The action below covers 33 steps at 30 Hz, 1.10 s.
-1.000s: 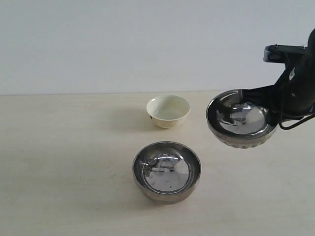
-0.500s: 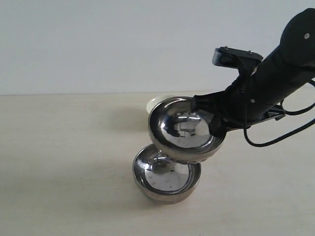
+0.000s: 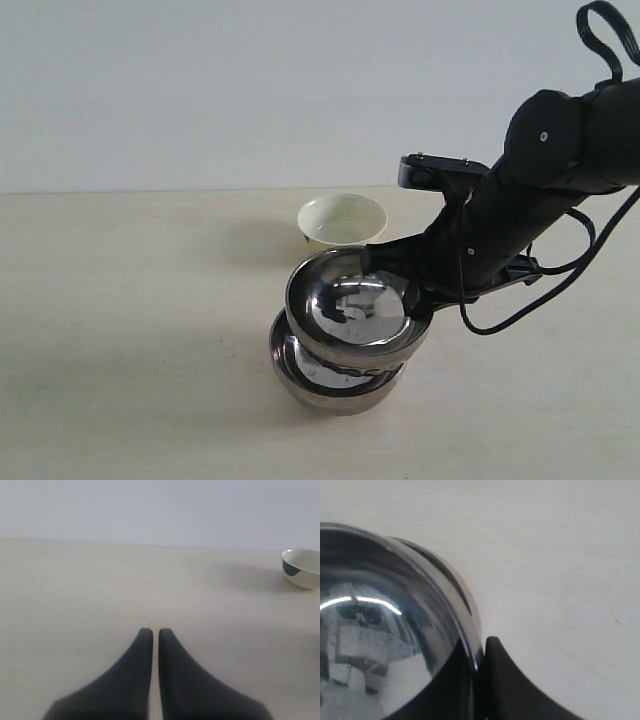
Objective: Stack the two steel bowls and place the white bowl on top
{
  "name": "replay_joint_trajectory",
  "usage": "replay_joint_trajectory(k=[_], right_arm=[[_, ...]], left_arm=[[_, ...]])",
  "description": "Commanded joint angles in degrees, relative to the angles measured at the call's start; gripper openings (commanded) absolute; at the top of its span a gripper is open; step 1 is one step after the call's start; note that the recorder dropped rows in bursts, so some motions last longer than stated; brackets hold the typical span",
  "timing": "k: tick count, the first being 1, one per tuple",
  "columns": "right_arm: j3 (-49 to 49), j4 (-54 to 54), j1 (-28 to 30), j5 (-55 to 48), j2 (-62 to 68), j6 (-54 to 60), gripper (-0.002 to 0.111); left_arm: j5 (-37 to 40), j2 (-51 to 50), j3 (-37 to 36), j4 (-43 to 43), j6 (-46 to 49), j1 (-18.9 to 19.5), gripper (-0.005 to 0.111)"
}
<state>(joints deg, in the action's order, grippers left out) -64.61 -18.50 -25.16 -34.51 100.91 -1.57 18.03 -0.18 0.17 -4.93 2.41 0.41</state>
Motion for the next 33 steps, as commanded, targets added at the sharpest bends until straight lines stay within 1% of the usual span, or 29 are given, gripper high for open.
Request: replay_joint_trajectory(k=[1,10,18,20,33], right_arm=[[-0.1,-0.4,-0.1,0.8,0.9,0.2,0.0],[-0.1,-1.5,-0.2,2.4,1.8,0.5,0.0],[-0.1,-1.7,-3.4,3.2,1.8,1.1,0.0],[-0.1,-1.6,-3.4,3.4,1.8,1.1,0.0],[-0.1,4.4,-3.4,3.0,1.8,-2.1,0.0]], left_arm=[[-0.4,0.2,-0.2,0.0,-0.3,-0.3,0.004],[-0.4,0.2,-0.2,0.0,-0.3,-0.3,0.004],[-0.4,0.2,-0.2,0.0,-0.3,-0.3,0.004],[-0.4,0.2,-0.2,0.0,-0.3,-0.3,0.004],[-0.4,0.2,-0.2,0.0,-0.3,-0.3,0.004]])
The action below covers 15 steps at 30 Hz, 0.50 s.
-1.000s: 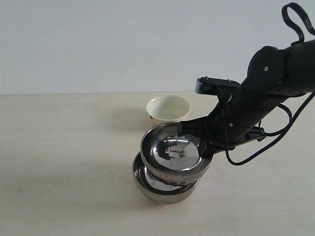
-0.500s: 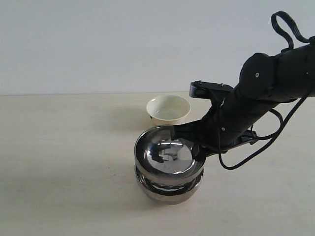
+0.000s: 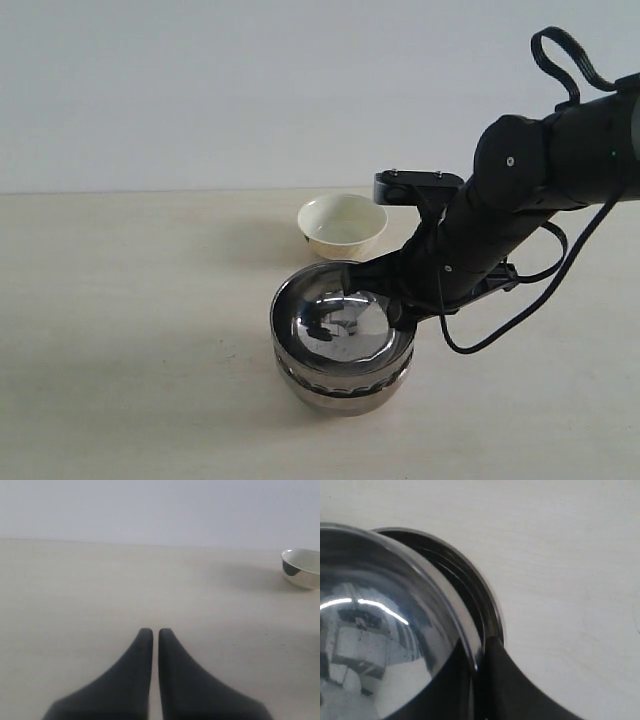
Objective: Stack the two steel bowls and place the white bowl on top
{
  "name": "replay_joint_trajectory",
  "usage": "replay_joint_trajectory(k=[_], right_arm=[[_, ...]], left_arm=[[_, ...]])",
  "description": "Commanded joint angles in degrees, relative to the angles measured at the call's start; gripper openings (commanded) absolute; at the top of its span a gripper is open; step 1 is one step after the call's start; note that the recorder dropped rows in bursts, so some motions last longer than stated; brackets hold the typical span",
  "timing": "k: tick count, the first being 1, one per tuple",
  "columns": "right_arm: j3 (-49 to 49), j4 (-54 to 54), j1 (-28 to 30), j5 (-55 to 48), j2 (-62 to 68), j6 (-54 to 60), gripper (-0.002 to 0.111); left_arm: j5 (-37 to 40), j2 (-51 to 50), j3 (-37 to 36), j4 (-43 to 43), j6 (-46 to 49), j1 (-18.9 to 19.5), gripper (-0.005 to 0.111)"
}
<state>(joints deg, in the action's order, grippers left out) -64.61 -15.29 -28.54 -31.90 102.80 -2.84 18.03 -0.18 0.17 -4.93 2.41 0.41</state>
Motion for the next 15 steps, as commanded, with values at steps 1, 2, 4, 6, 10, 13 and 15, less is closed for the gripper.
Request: replay_joint_trajectory(k=[1,2,4,6,10,13,15], right_arm=[[-0.1,1.3,0.0,0.4,-0.1,-1.0,0.0],[-0.1,1.3,0.0,0.1,-0.1,-1.1,0.0],[-0.1,1.3,0.0,-0.3,-0.1,-1.1,0.0],[-0.1,1.3,0.0,-0.5,-0.1,-1.1,0.0],[-0.1,1.3,0.0,0.2,-0.1,-1.1,0.0],[-0.1,1.3,0.0,0.9,-0.1,-1.1,0.0],[-0.1,1.3,0.0,1.6,-0.1,-1.1,0.0]], left_arm=[[-0.4,0.2,-0.2,0.0,-0.3,-0.3,0.004],[-0.4,0.2,-0.2,0.0,-0.3,-0.3,0.004],[-0.4,0.2,-0.2,0.0,-0.3,-0.3,0.004],[-0.4,0.2,-0.2,0.0,-0.3,-0.3,0.004],[-0.4,0.2,-0.2,0.0,-0.3,-0.3,0.004],[-0.4,0.2,-0.2,0.0,-0.3,-0.3,0.004],[-0.4,0.2,-0.2,0.0,-0.3,-0.3,0.004]])
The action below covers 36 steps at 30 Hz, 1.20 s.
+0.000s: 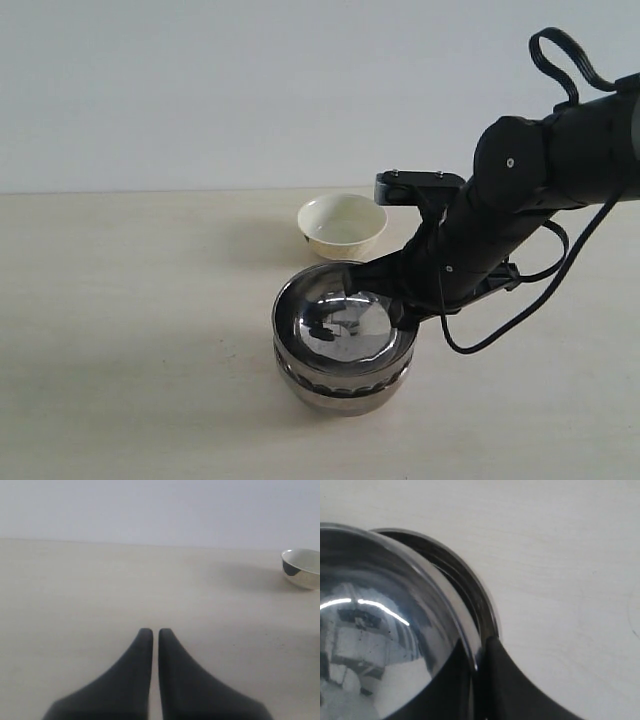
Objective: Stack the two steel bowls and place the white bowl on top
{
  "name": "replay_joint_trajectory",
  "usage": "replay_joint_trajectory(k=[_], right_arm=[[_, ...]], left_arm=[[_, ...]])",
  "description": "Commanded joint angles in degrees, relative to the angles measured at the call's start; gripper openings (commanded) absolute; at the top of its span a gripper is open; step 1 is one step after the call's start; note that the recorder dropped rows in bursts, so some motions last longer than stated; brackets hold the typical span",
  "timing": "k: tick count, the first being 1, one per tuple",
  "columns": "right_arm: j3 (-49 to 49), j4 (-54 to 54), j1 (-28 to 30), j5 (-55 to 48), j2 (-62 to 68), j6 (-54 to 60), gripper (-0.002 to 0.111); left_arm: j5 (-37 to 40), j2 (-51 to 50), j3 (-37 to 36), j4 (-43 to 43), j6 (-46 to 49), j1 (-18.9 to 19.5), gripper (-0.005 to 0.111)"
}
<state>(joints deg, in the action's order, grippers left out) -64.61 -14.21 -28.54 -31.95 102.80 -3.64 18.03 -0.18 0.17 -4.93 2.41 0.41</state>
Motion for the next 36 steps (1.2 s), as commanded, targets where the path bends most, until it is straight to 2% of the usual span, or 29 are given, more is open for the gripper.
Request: replay_joint_trajectory(k=[1,11,20,22,27,29,36], right_arm=[[-0.1,0.2,0.0,1.9,0.1,-0.3,0.0],[-0.3,-0.3,0.0,4.6,3.5,-0.5,0.0],[-4.2,-0.4,0.0,-1.5,3.5,1.0,0.001],[-4.2,-0.4,0.0,-1.2,3.5,1.0,0.008],[-4.2,-0.4,0.0,-0.3,3.0,1.0,0.051],[-4.3,-0.4,0.0,-0.3,2.4,1.2,0.062],[-6.3,-0.4,0.0,-0.5,-1.0,1.5,0.064]], left_arm=[[-0.4,0.2,-0.2,0.0,-0.3,-0.3,0.004],[-0.4,0.2,-0.2,0.0,-0.3,-0.3,0.004],[-0.4,0.2,-0.2,0.0,-0.3,-0.3,0.004],[-0.4,0.2,-0.2,0.0,-0.3,-0.3,0.004],[-0.4,0.2,-0.2,0.0,-0.3,-0.3,0.004],[-0.4,0.2,-0.2,0.0,-0.3,-0.3,0.004],[-0.4,0.2,-0.2,0.0,-0.3,-0.3,0.004]])
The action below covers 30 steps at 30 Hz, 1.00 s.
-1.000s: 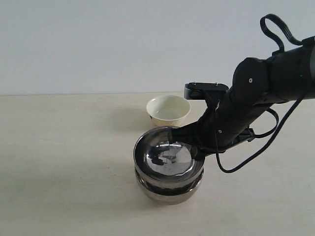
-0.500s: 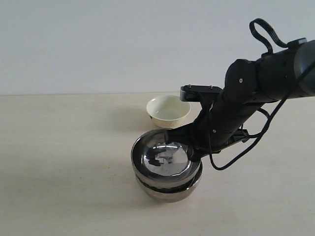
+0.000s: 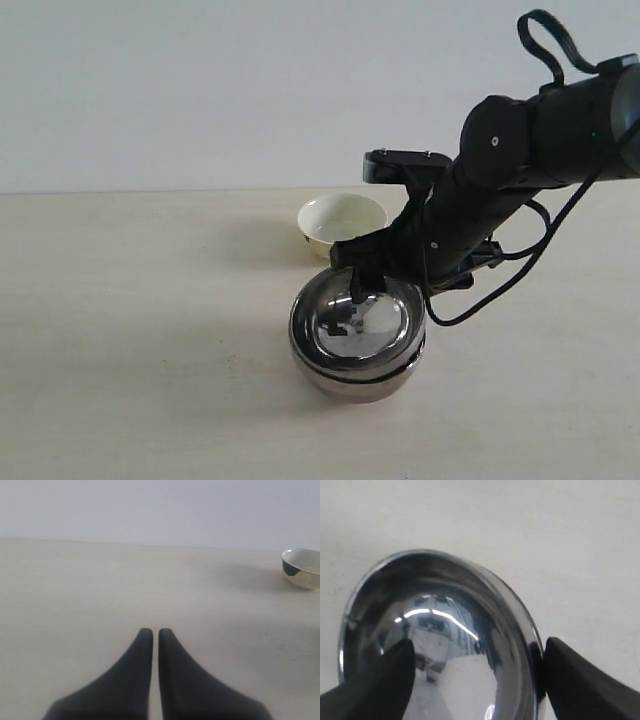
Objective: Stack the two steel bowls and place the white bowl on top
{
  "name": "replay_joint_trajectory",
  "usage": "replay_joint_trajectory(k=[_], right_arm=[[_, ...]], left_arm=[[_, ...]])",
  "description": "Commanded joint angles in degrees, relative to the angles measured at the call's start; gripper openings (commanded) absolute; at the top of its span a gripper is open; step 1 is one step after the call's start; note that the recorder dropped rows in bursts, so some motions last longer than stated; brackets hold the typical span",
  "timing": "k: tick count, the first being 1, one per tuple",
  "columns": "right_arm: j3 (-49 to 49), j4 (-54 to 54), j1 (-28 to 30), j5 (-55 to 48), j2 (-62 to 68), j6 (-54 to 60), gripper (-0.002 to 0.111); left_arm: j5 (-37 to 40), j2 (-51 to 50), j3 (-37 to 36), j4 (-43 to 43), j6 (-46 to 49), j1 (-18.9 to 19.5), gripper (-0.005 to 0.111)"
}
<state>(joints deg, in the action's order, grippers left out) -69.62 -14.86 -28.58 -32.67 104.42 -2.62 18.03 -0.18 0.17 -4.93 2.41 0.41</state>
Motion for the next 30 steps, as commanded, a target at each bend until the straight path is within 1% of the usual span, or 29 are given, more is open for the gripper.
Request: replay_joint_trajectory(k=[1,5,6,7,8,9,10,13,16,18,20,23,30], right_arm=[[-1.3,0.3,0.1,0.2,-3.1,0.4,0.064],[-1.3,0.3,0.1,0.2,-5.3,0.2,0.064],[-1.3,0.3,0.1,0.1,-5.7,0.2,0.061],[-1.3,0.3,0.1,-0.2,-6.3,0.3,0.049],[-1.3,0.3,0.1,-0.8,-6.4,0.7,0.041],[-1.3,0.3,0.1,-3.0,-6.6,3.4,0.015],[-1.1,0.4,0.1,-4.3,-6.6,5.3,0.0],[1.1,0.5,0.1,-4.1,-6.6,6.4,0.0],[5.9,2.1,0.1,4.6,-6.6,5.0,0.0],[7.0,2.1,0.1,7.8,-6.6,4.6,0.0],[7.0,2.1,0.1,9.2,-6.6,4.6,0.0],[7.0,7.1,0.1,11.5,-6.6,4.2,0.0],[7.0,8.4,0.1,11.8,-3.6,2.6,0.0]], left_arm=[[-0.4,0.2,-0.2,0.0,-0.3,-0.3,0.004],[-0.4,0.2,-0.2,0.0,-0.3,-0.3,0.004],[-0.4,0.2,-0.2,0.0,-0.3,-0.3,0.004],[-0.4,0.2,-0.2,0.0,-0.3,-0.3,0.004],[-0.4,0.2,-0.2,0.0,-0.3,-0.3,0.004],[-0.4,0.2,-0.2,0.0,-0.3,-0.3,0.004],[-0.4,0.2,-0.2,0.0,-0.3,-0.3,0.004],[-0.4,0.2,-0.2,0.0,-0.3,-0.3,0.004],[-0.4,0.2,-0.2,0.0,-0.3,-0.3,0.004],[-0.4,0.2,-0.2,0.0,-0.3,-0.3,0.004],[-0.4,0.2,-0.2,0.0,-0.3,-0.3,0.004],[-0.4,0.2,-0.2,0.0,-0.3,-0.3,0.004],[-0.4,0.2,-0.2,0.0,-0.3,-0.3,0.004]])
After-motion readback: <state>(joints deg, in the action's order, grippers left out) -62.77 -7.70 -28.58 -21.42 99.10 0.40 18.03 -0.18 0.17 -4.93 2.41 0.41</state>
